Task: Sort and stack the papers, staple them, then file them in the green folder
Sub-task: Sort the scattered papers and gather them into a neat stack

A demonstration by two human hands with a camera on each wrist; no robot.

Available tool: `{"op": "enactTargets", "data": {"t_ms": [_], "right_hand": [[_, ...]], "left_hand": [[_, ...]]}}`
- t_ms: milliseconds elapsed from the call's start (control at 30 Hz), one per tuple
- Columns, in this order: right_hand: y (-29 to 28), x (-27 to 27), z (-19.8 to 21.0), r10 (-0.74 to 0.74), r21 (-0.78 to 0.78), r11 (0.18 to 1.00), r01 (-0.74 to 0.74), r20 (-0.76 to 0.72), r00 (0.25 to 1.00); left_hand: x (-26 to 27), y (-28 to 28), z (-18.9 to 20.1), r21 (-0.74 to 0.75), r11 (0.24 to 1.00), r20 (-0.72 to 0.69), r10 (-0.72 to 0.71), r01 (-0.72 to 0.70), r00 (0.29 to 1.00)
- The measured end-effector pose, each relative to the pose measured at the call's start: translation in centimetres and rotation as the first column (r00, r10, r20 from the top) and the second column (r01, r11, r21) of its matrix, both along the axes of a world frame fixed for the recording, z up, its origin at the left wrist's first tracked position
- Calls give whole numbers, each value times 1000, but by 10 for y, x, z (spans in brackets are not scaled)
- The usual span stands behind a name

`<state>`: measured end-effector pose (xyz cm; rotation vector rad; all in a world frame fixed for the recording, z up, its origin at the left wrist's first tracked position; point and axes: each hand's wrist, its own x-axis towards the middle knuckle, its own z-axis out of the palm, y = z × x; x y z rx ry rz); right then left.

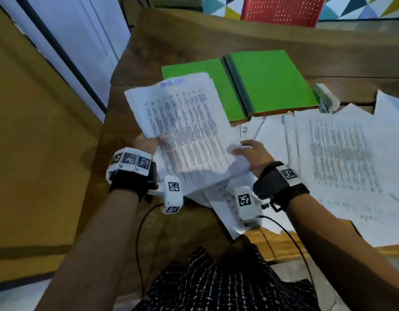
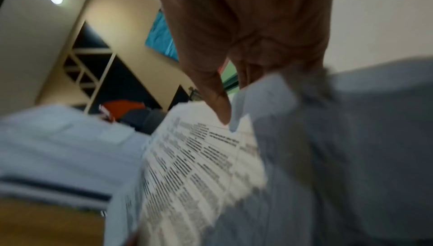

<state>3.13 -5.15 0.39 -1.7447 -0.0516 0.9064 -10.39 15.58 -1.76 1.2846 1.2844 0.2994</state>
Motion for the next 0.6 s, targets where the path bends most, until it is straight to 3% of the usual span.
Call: {"op": "enactTargets", "data": {"t_ms": [100,167,267,367,467,533,600], "right_hand": [[6,-7,-20,295,-251,931,-264,95,951],[11,-15,-33,400,-365,867,-338,106,911],[15,-32,-39,438,-492,822,-285,229,869],[15,-50,-45,544,-579,772,-263,387,744],[14,-55,-49,706,-739,607,-293,332,625],[12,-49,-45,741,-767,559,-314,293,604],[8,-36,-39,738,-743,576,-339,296,606]], "left_hand": [[-7,-8,-12,110,984,-122,-125,139,985],[-9,-13,-19,121,974,-179,-166,189,970],[-13,-15,-28,90,977,-290,-160,193,944],[-15,-19,-34,159,976,-360,-85,151,929],[-12,-31,-37,282,948,-438,-9,147,899],[-7,-41,-37,364,914,-505,31,180,863],[-1,-50,-34,433,877,-550,74,208,832]]}}
